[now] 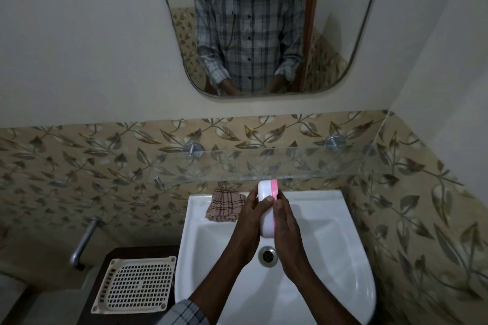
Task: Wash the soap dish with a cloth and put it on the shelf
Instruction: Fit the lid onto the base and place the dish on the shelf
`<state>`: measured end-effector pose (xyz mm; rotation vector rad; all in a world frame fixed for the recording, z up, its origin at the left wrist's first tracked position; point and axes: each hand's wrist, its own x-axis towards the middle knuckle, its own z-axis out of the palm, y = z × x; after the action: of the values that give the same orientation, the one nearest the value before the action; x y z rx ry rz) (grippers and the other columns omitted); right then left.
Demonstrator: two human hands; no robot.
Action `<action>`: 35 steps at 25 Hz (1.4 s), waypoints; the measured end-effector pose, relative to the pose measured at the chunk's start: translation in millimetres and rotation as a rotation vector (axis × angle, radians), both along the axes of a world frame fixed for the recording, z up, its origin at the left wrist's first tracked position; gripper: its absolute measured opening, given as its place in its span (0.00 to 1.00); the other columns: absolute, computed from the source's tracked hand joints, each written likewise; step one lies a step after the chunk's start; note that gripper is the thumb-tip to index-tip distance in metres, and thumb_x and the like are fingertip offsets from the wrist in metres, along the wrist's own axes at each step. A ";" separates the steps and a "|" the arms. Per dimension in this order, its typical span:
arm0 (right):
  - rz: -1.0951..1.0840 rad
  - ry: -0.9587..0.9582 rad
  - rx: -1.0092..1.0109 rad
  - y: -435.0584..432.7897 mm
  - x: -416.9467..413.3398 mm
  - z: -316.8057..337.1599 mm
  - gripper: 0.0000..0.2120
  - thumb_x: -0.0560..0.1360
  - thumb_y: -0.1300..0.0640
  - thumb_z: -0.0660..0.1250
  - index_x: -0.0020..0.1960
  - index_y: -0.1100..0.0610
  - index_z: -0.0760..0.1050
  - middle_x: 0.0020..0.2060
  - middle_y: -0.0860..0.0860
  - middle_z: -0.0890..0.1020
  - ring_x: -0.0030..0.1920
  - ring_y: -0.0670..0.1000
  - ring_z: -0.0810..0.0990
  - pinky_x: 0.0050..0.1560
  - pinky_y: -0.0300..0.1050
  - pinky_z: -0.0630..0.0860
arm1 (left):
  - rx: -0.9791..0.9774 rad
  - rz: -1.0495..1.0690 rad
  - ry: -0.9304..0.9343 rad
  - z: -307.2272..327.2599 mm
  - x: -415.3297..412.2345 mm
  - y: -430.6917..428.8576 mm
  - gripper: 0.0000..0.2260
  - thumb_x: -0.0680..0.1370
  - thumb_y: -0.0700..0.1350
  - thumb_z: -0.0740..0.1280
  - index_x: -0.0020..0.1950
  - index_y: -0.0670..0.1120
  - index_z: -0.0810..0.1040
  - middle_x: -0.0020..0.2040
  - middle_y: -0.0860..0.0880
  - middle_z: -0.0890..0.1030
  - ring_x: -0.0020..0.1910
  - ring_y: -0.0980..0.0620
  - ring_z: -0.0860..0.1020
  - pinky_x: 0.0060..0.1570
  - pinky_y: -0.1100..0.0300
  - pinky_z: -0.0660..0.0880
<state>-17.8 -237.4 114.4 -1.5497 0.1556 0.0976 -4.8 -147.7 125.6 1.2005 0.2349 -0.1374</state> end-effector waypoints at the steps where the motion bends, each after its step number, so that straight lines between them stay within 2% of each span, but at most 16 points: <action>1: 0.009 0.010 0.041 1.7 0.0 0.0 0.22 0.75 0.36 0.53 0.68 0.35 0.67 0.68 0.46 0.74 0.65 0.47 0.74 0.66 0.46 0.72 | -0.032 0.008 0.024 0.6 -0.5 -0.7 0.23 0.73 0.56 0.70 0.64 0.47 0.78 0.56 0.42 0.84 0.54 0.43 0.83 0.52 0.47 0.80; 3: 0.044 0.003 0.061 1.7 2.0 -1.7 0.16 0.75 0.36 0.55 0.62 0.29 0.65 0.70 0.44 0.70 0.67 0.45 0.72 0.66 0.43 0.70 | -0.135 0.032 0.068 -2.2 -1.0 1.9 0.18 0.81 0.55 0.62 0.62 0.44 0.80 0.55 0.41 0.84 0.53 0.44 0.83 0.51 0.51 0.81; 5: 0.090 -0.012 -0.009 -2.6 6.8 -1.4 0.11 0.74 0.33 0.61 0.56 0.25 0.68 0.69 0.41 0.66 0.66 0.43 0.72 0.63 0.44 0.73 | -0.270 0.022 0.106 -7.5 0.9 8.7 0.17 0.83 0.48 0.57 0.62 0.40 0.80 0.57 0.39 0.82 0.56 0.41 0.81 0.57 0.48 0.78; 6: 0.109 0.000 -0.035 -7.0 9.8 0.1 0.10 0.72 0.32 0.65 0.53 0.25 0.71 0.67 0.41 0.69 0.62 0.43 0.76 0.59 0.44 0.76 | -0.330 0.002 0.129 -8.1 1.8 12.6 0.17 0.82 0.46 0.58 0.65 0.39 0.78 0.58 0.38 0.81 0.57 0.40 0.79 0.60 0.46 0.75; 8: 0.152 0.069 0.026 -18.4 16.0 -1.4 0.17 0.67 0.36 0.70 0.55 0.36 0.80 0.59 0.47 0.80 0.51 0.48 0.84 0.48 0.45 0.81 | -0.304 -0.011 0.172 -11.5 4.1 23.1 0.17 0.79 0.42 0.62 0.67 0.43 0.76 0.58 0.38 0.79 0.56 0.40 0.77 0.59 0.43 0.73; 10: 0.148 0.162 0.159 -30.4 20.7 -1.0 0.23 0.67 0.39 0.72 0.56 0.51 0.82 0.51 0.57 0.85 0.48 0.56 0.86 0.43 0.50 0.81 | -0.184 -0.013 0.204 -21.1 4.4 37.2 0.20 0.75 0.38 0.66 0.66 0.51 0.77 0.56 0.41 0.81 0.52 0.42 0.79 0.53 0.44 0.76; 12: 0.112 0.279 0.190 -41.7 22.1 -0.3 0.26 0.70 0.36 0.71 0.55 0.56 0.82 0.49 0.60 0.86 0.50 0.61 0.85 0.45 0.56 0.81 | -0.118 -0.073 0.229 -26.3 0.1 47.8 0.19 0.71 0.40 0.70 0.61 0.51 0.80 0.54 0.43 0.83 0.50 0.43 0.81 0.51 0.47 0.79; 14: 0.074 0.411 0.240 -49.8 23.2 -1.7 0.29 0.73 0.32 0.64 0.55 0.57 0.82 0.49 0.60 0.86 0.51 0.63 0.85 0.50 0.62 0.81 | -0.126 -0.097 0.225 -27.2 -3.5 52.1 0.14 0.68 0.41 0.73 0.53 0.46 0.83 0.52 0.40 0.83 0.46 0.44 0.83 0.49 0.50 0.80; 16: -0.017 0.433 0.358 -52.3 21.9 -3.0 0.26 0.76 0.36 0.64 0.54 0.59 0.81 0.49 0.62 0.85 0.51 0.64 0.84 0.51 0.67 0.81 | -0.173 0.017 0.238 -26.4 -5.8 51.2 0.08 0.70 0.38 0.74 0.48 0.42 0.81 0.49 0.38 0.82 0.43 0.42 0.83 0.48 0.48 0.81; 19: -0.057 0.176 0.302 -49.0 11.3 2.4 0.08 0.78 0.56 0.68 0.55 0.57 0.80 0.54 0.64 0.82 0.52 0.61 0.84 0.44 0.52 0.84 | -0.145 0.205 0.235 -21.2 -10.3 48.6 0.14 0.73 0.39 0.73 0.56 0.37 0.75 0.49 0.37 0.81 0.42 0.41 0.81 0.49 0.45 0.82; 21: -0.084 0.051 0.205 -44.1 16.2 7.8 0.08 0.77 0.60 0.68 0.54 0.54 0.81 0.52 0.60 0.83 0.50 0.57 0.85 0.43 0.48 0.84 | -0.037 0.268 0.155 -7.2 -9.1 44.8 0.18 0.73 0.42 0.74 0.60 0.38 0.75 0.51 0.37 0.81 0.42 0.42 0.82 0.44 0.47 0.82; 24: -0.160 -0.051 0.057 -38.2 42.2 34.9 0.07 0.76 0.60 0.69 0.51 0.52 0.84 0.48 0.53 0.85 0.47 0.53 0.86 0.45 0.53 0.85 | 0.135 0.320 0.014 29.0 4.2 38.9 0.17 0.73 0.46 0.75 0.59 0.44 0.77 0.51 0.40 0.83 0.42 0.43 0.85 0.37 0.52 0.81; 27: -0.168 -0.087 -0.031 -37.0 70.2 60.6 0.09 0.74 0.62 0.70 0.42 0.48 0.83 0.44 0.53 0.86 0.43 0.52 0.85 0.42 0.55 0.85 | 0.212 0.354 -0.007 57.5 25.4 37.8 0.15 0.73 0.46 0.74 0.58 0.46 0.78 0.49 0.42 0.83 0.40 0.48 0.85 0.34 0.56 0.81; 29: -0.159 -0.127 -0.091 -37.9 84.0 71.0 0.07 0.72 0.60 0.71 0.43 0.48 0.83 0.42 0.51 0.86 0.42 0.53 0.85 0.41 0.56 0.85 | 0.257 0.334 0.006 64.5 40.5 40.6 0.14 0.74 0.46 0.73 0.58 0.46 0.78 0.52 0.43 0.83 0.45 0.45 0.84 0.37 0.53 0.83; 32: -0.140 -0.203 -0.279 -33.7 99.3 79.7 0.13 0.71 0.58 0.69 0.54 0.53 0.83 0.44 0.48 0.86 0.44 0.50 0.85 0.45 0.54 0.85 | 0.427 0.327 0.023 67.5 60.5 44.0 0.16 0.74 0.47 0.72 0.61 0.45 0.80 0.56 0.43 0.83 0.51 0.43 0.82 0.51 0.45 0.82; 35: -0.146 -0.245 -0.406 -29.5 111.7 79.1 0.13 0.72 0.61 0.69 0.56 0.57 0.83 0.48 0.53 0.87 0.46 0.51 0.84 0.49 0.48 0.81 | 0.589 0.339 -0.019 67.9 73.6 42.0 0.17 0.74 0.47 0.73 0.61 0.43 0.82 0.54 0.43 0.85 0.51 0.45 0.83 0.55 0.47 0.80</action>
<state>93.9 -267.0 193.6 -1.9331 0.0971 -0.2539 68.8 -105.7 193.5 1.7234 0.4796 0.2584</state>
